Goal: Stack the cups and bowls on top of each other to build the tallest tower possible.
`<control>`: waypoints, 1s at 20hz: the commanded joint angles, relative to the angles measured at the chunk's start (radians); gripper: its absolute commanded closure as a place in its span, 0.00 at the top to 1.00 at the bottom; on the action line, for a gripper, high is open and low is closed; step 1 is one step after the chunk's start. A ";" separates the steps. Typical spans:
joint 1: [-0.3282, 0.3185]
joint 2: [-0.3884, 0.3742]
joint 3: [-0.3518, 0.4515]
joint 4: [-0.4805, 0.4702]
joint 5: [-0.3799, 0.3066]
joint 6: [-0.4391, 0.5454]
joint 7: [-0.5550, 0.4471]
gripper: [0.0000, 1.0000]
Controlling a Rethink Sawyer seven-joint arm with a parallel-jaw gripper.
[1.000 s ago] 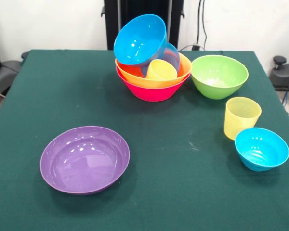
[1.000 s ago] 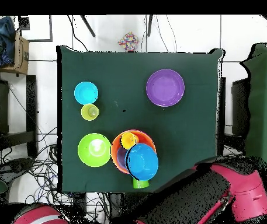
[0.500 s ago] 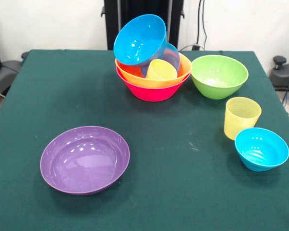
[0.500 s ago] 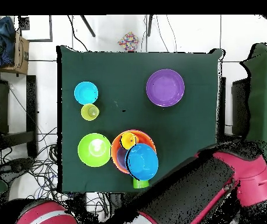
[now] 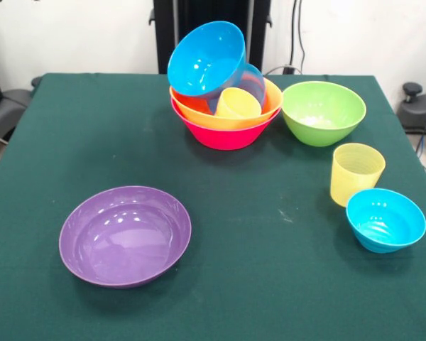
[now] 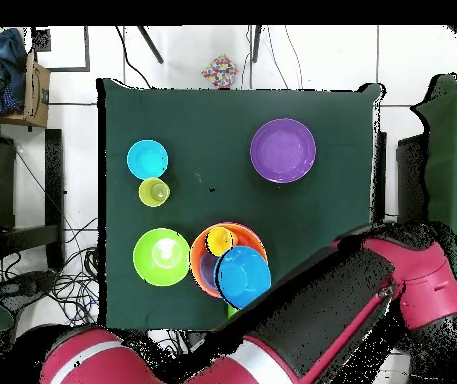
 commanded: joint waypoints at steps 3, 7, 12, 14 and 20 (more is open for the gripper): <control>-0.015 0.087 0.221 -0.078 0.080 0.042 -0.028 1.00; -0.025 0.095 0.240 -0.083 0.103 0.074 -0.058 1.00; -0.030 0.123 0.252 -0.087 0.127 0.111 -0.107 1.00; -0.033 0.134 0.259 -0.087 0.136 0.127 -0.132 1.00; -0.018 0.189 0.260 -0.095 0.122 0.160 -0.184 1.00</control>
